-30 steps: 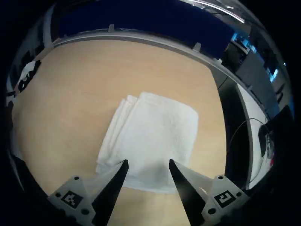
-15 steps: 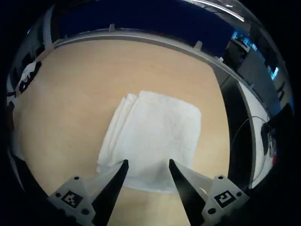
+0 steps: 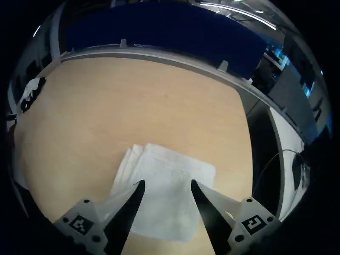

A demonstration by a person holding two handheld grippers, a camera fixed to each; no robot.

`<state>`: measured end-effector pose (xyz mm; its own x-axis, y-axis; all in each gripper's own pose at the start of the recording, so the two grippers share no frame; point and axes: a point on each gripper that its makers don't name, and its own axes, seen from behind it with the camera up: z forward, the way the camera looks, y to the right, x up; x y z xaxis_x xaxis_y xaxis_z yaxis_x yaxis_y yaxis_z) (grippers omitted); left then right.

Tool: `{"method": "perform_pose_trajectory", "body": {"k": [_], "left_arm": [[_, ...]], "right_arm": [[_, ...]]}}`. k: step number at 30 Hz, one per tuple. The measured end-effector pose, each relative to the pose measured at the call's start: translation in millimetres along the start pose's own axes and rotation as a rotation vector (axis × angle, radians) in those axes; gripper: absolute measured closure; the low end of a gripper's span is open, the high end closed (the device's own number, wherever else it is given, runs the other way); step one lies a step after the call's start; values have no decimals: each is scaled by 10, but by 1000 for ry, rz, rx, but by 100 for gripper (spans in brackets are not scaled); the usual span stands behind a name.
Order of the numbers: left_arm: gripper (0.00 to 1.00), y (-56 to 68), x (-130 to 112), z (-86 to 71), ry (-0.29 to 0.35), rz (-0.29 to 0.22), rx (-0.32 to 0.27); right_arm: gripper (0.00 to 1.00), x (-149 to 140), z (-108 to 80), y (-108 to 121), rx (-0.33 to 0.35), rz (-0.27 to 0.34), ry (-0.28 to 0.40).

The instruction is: Fold towel

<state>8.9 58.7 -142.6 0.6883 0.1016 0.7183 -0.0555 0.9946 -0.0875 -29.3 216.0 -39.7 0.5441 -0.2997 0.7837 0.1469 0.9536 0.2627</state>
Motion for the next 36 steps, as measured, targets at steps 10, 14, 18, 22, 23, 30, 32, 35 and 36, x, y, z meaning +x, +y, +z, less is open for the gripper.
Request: {"method": "perform_pose_trajectory", "body": {"k": [10,14,18,22,23,30,32,35,36], "left_arm": [[21,-113,-56,-67,-4,-30,36],[21,-138,-80,-87,-5,-36,45],[21,-142,-86,-91,-5,-39,44],[21,-146,-57,-93,5,-41,40],[21,-147,-48,-93,8,-41,39],[21,-139,6,-66,26,-45,19],[21,-141,26,-62,31,-43,14],[21,-150,61,-61,40,-39,6],[21,-157,74,-61,44,-37,4]], "right_arm": [[17,-43,283,11,29,0,-50],[17,-61,339,17,37,-1,-59],[17,-32,310,24,37,-1,-57],[17,36,182,14,20,-7,-27],[17,55,141,10,14,-8,-17],[17,85,-126,-62,-6,-6,24],[17,89,-187,-85,-15,-6,35],[17,91,-298,-143,-24,-1,57],[17,89,-339,-162,-28,3,65]]}}
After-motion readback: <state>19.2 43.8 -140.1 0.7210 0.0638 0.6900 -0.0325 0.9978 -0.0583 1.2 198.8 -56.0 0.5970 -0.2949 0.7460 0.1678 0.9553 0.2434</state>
